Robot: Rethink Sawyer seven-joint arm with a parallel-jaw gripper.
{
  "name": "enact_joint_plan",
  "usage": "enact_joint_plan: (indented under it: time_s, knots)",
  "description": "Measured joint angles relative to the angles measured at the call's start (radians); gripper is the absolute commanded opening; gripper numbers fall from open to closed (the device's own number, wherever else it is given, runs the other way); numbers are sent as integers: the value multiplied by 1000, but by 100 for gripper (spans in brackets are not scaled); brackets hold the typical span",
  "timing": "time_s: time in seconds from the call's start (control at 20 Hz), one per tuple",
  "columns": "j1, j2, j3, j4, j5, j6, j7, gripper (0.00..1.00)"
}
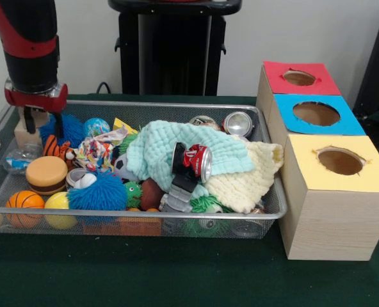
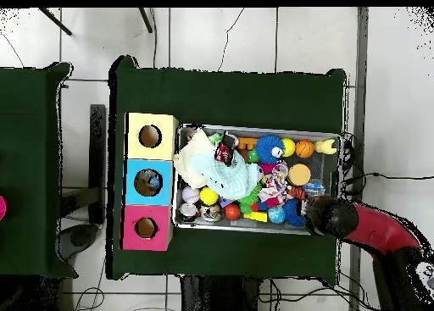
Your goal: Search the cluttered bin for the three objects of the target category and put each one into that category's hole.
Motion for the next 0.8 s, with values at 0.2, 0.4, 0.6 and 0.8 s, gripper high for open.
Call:
enact_joint_plan:
  time_s: [0.2,0.4,0.6,0.8]
  knots:
    - [26,16,-11,-35,24,-1,0,100]
    - [29,49,-11,-62,51,-1,0,100]
    - [25,78,-11,-72,75,-1,0,100]
    - [18,84,-10,-80,87,-1,0,100]
